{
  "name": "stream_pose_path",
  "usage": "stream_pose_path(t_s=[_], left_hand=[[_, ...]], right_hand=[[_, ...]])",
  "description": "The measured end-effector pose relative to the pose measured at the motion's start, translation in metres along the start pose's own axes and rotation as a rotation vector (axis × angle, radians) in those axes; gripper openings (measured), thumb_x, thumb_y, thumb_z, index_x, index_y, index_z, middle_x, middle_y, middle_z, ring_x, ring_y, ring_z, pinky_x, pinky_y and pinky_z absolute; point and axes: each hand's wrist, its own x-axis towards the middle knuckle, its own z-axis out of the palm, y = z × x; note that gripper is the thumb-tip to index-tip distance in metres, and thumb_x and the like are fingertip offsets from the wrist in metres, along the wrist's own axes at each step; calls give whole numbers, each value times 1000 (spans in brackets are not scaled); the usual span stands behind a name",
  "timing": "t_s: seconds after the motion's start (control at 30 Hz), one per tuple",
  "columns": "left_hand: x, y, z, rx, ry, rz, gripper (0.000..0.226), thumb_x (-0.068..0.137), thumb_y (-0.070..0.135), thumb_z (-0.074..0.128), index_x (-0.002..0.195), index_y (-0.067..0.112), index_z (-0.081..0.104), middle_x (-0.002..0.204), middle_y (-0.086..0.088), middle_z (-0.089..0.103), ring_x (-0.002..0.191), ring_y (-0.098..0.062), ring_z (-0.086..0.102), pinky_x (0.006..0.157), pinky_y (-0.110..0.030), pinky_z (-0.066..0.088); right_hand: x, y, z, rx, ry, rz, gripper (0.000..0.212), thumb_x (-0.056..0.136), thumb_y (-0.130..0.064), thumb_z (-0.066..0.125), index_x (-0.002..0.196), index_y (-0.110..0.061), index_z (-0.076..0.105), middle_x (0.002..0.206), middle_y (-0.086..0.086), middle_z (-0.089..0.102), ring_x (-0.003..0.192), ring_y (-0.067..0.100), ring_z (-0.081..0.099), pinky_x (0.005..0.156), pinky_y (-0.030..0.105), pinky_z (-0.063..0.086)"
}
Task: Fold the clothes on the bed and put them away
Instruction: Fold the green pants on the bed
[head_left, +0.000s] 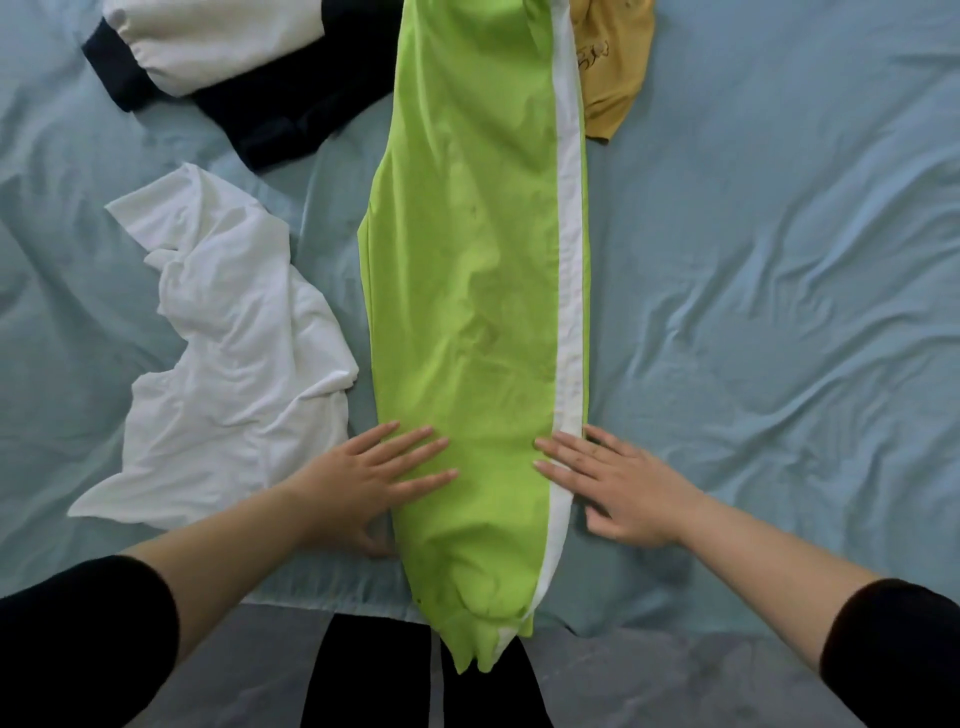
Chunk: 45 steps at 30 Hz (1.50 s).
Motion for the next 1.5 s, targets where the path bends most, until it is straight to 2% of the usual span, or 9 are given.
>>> stream_pose_path(t_s=[0.13, 0.3, 0.43, 0.67, 0.87, 1.03, 1.17, 1.33, 1.5], left_hand=[[6, 7, -1, 29, 56, -6, 89, 64, 50, 70, 145, 26, 43, 150, -3, 41, 136, -22, 42, 106, -46, 42], [13, 13, -2, -9, 177, -47, 61, 76, 20, 49, 136, 32, 55, 141, 4, 54, 124, -20, 57, 100, -43, 48], [13, 13, -12, -90, 104, -74, 67, 63, 25, 76, 126, 42, 61, 133, 12, 59, 114, -16, 63, 93, -37, 52], [5, 9, -25, -226, -132, -65, 57, 93, 44, 32, 145, 58, 13, 157, 25, 14, 145, -9, 13, 116, -31, 9], [3, 10, -48, -378, -170, -35, 47, 95, 33, 38, 140, 46, 40, 149, 24, 36, 138, -4, 25, 114, -26, 16], [26, -18, -85, -1187, 35, -506, 23, 98, 25, 47, 88, 33, 67, 87, 30, 69, 86, 16, 60, 71, -4, 43], [57, -54, -86, -1683, 242, -888, 23, 93, 44, 56, 93, 23, 65, 108, -1, 70, 92, -12, 66, 83, -27, 52], [72, -43, -50, -1519, 267, -1085, 52, 91, 59, 50, 114, 16, 66, 110, -3, 65, 102, -21, 59, 91, -32, 46], [54, -5, -34, -1330, 554, -1084, 41, 85, 56, 62, 90, 16, 60, 85, 4, 65, 81, -15, 60, 73, -34, 47]], right_hand=[[17, -1, -3, -102, 5, -23, 77, 72, -36, 65, 145, -22, 42, 152, 1, 37, 139, 18, 37, 112, 40, 24], [41, -1, -6, 3, -33, -16, 91, 61, -20, 72, 146, -22, 39, 154, 2, 34, 141, 24, 34, 114, 44, 29], [35, -3, -9, 140, -116, -23, 85, 73, -12, 55, 151, -28, 26, 159, -1, 17, 148, 22, 14, 120, 42, 11], [30, -16, -21, 306, -180, 15, 78, 81, -14, 43, 153, -33, 17, 161, -10, 9, 149, 10, 3, 120, 28, -2], [31, -19, -38, 672, -201, 174, 46, 95, -28, 48, 141, -35, 45, 147, -16, 44, 136, 2, 36, 113, 21, 28], [51, 1, -63, 1301, 48, 631, 25, 83, -33, 52, 70, -30, 74, 66, -13, 70, 61, -6, 59, 60, 26, 48], [70, 37, -59, 1557, 68, 1052, 49, 85, -65, 52, 90, -18, 65, 95, -5, 70, 82, 5, 65, 63, 20, 49], [88, 40, -33, 1518, 37, 1216, 76, 86, -69, 44, 125, -5, 57, 123, 12, 62, 111, 27, 59, 95, 37, 48], [77, 14, -29, 1291, 308, 1057, 35, 83, -55, 64, 78, -20, 59, 71, -8, 61, 71, 15, 58, 57, 19, 42]])
